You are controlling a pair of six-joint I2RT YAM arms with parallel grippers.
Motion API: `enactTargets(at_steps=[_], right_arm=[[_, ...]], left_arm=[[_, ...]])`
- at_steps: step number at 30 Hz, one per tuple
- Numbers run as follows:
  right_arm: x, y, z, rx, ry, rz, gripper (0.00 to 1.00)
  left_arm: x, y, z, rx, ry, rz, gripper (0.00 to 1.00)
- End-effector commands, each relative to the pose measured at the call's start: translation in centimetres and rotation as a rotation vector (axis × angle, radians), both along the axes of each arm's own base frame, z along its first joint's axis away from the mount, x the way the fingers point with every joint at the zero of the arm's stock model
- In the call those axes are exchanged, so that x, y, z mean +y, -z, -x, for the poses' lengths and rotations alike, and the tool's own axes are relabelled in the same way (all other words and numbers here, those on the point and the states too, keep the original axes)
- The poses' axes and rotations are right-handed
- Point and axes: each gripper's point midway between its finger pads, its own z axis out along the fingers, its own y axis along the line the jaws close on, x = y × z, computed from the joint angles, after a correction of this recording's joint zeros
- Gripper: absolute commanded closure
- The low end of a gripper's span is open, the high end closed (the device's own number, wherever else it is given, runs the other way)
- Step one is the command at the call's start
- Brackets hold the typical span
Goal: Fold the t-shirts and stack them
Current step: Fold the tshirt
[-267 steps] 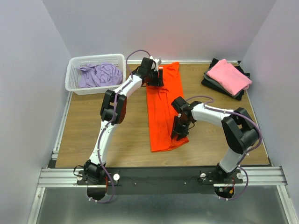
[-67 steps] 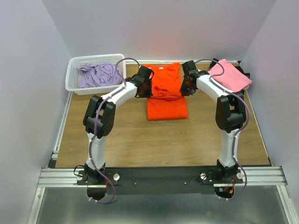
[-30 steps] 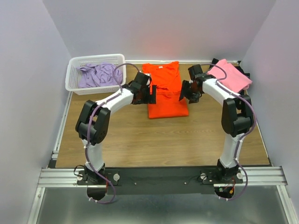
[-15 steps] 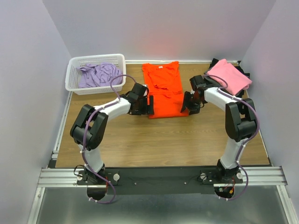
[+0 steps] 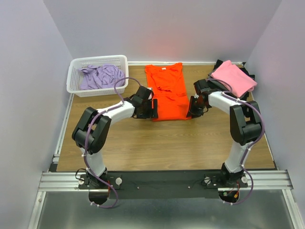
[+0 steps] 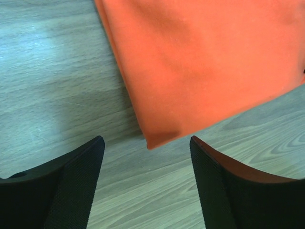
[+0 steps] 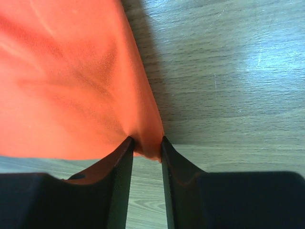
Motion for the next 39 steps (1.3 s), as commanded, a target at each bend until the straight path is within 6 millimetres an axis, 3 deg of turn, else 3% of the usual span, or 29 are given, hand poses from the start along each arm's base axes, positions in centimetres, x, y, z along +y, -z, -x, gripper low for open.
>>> enactTargets(at_steps=[1,7,13,29,32,36,39], right_arm=[[-0.1,0.6,0.5,0.009,-0.011,-0.005,0.65],[0.0,0.5,1.1,0.017,-0.006,-0.020,0.68],[0.1,0.3,0.9,0.011,-0.007,-0.021,0.69],[0.4,-0.2,0.5,0.000,-0.004,-0.034,0.71],[0.4,-0.1,0.5,0.003,-0.006,-0.034,0.72],[0.4,-0.2,0.5,-0.001,-0.009,-0.034,0.77],[0.3,-0.4,0.4,-0.010,-0.013,-0.028,0.93]], left_arm=[[-0.1,-0.8,0.5,-0.012,-0.012,0.003,0.23],[0.3,0.1,0.6,0.009,-0.027,-0.024,0.37],[0.1,1.0,0.7,0.031,-0.017,-0.038,0.45],[-0.5,2.8,1.4,0.069,0.009,-0.085,0.56],[-0.7,3.1,1.3,0.067,0.017,-0.086,0.64],[-0.9,3.5,1.1,0.066,0.028,-0.084,0.90],[-1.0,3.4,1.1,0.061,0.035,-0.082,1.00]])
